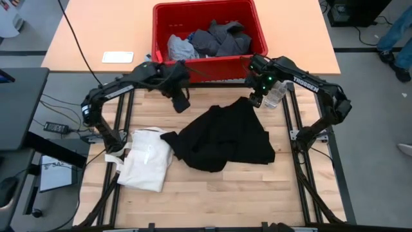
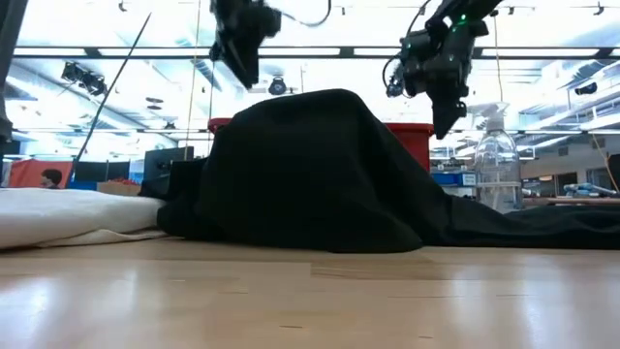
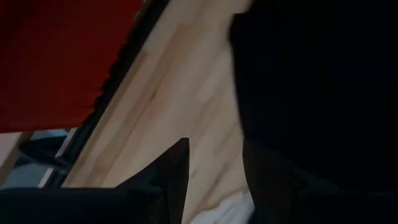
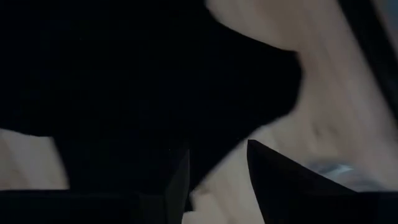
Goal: Fold Laundry from Bin
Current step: Fold the black shirt
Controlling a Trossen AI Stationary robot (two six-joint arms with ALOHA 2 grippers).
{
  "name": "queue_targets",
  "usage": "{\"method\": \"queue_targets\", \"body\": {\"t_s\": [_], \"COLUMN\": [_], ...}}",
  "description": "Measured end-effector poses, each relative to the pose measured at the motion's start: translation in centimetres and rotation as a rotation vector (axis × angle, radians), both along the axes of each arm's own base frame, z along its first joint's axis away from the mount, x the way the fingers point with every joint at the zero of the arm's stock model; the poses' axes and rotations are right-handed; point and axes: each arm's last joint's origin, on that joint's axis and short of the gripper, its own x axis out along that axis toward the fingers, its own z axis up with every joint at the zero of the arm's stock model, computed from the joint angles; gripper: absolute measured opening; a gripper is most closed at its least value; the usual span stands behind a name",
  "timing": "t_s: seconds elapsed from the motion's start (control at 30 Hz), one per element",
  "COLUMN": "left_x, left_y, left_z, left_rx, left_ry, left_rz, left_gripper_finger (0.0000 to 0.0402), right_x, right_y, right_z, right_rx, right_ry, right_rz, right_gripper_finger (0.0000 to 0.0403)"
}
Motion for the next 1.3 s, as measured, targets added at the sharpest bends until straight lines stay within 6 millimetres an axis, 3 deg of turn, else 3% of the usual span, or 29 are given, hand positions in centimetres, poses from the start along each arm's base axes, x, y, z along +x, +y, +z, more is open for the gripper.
{"method": "queue_targets", "body": {"t_s": [0.17, 0.33, 0.47, 0.67, 0.93, 1.1, 1.3], "left_x": [0.9, 2.6, 2.8, 1.0, -2.5, -3.3, -3.4], "left_y": [-3.1, -5.6, -8.0, -11.4, -14.6, -17.0, -19.7], "left_z": [0.1, -2.9, -5.4, -6.9, -7.3, -8.3, -11.2], "left_rx": [0.014, -0.039, -0.091, -0.112, -0.150, -0.173, -0.178], "left_ry": [-0.009, -0.012, -0.003, -0.059, -0.283, -0.473, -0.521], "left_rz": [-0.137, -0.261, -0.330, -0.372, -0.380, -0.410, -0.499], "left_gripper_finger": [0.0155, 0.0155, 0.0155, 0.0156, 0.0156, 0.0156, 0.0156], "right_x": [0.5, 0.6, 0.2, 0.0, 0.5, 1.1, 1.7], "right_y": [3.0, 6.3, 9.0, 13.0, 17.8, 21.1, 24.9], "right_z": [1.8, 3.3, 3.1, 1.7, 0.8, 1.2, 0.3], "right_rx": [-0.006, -0.033, -0.024, 0.027, 0.048, 0.042, 0.026], "right_ry": [-0.060, -0.149, -0.178, -0.193, -0.264, -0.352, -0.343], "right_rz": [0.005, -0.020, -0.062, -0.100, -0.182, -0.210, -0.098], "right_gripper_finger": [0.0165, 0.0165, 0.0165, 0.0165, 0.0165, 0.0165, 0.0165]}}
